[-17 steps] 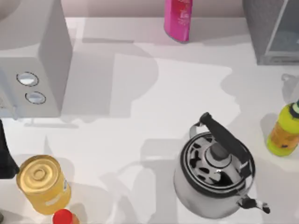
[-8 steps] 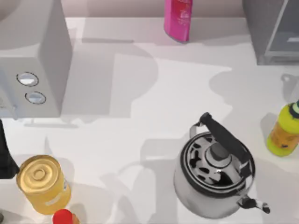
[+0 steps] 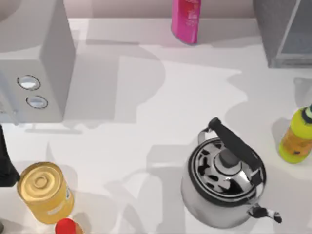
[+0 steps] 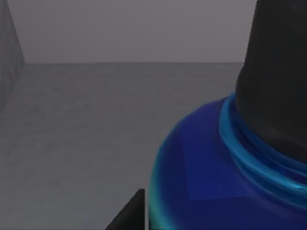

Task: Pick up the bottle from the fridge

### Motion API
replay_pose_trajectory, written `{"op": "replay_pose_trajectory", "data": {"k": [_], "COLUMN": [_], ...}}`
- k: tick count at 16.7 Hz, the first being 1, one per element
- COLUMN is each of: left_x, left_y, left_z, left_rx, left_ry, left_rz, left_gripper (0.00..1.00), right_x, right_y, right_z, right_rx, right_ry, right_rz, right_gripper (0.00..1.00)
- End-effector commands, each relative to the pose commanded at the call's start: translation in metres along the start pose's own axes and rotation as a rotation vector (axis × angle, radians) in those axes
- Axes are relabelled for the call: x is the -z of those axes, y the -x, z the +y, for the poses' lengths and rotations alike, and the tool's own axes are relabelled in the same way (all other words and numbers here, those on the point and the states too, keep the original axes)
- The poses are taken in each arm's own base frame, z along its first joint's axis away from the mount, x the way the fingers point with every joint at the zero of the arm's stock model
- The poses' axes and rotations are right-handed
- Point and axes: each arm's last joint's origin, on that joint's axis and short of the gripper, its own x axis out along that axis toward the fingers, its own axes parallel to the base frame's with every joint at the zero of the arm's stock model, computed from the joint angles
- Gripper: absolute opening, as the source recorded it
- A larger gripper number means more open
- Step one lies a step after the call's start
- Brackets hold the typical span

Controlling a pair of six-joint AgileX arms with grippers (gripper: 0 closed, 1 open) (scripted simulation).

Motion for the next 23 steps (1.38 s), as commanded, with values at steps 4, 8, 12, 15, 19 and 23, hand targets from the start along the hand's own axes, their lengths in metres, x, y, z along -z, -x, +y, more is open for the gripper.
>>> {"op": "replay_pose_trajectory", "data": {"k": [4, 8, 12, 15, 19, 23], "left_x": [0.000, 0.000, 0.000, 0.000, 0.000, 0.000], "left_y": [0.000, 0.000, 0.000, 0.000, 0.000, 0.000], "left_z": [0.000, 0.000, 0.000, 0.000, 0.000, 0.000], "left_rx": [0.000, 0.000, 0.000, 0.000, 0.000, 0.000], "left_ry": [0.000, 0.000, 0.000, 0.000, 0.000, 0.000], "left_rz": [0.000, 0.000, 0.000, 0.000, 0.000, 0.000], "left_gripper": [1.00, 1.00, 1.00, 1.00, 1.00, 1.00], "right_x": [0.010, 0.011, 0.007, -0.005, -0.023, -0.014], "right_y": [0.031, 0.035, 0.041, 0.071, 0.143, 0.232], "right_z": [0.001, 0.003, 0.005, 0.010, 0.028, 0.057], "right_rx": [-0.003, -0.007, 0.001, 0.040, 0.104, 0.139], "right_ry": [0.002, 0.002, -0.002, -0.010, -0.018, -0.019], "right_rz": [-0.013, -0.017, -0.025, -0.062, -0.160, -0.297], "right_gripper": [0.00, 0.00, 0.00, 0.00, 0.00, 0.00]}}
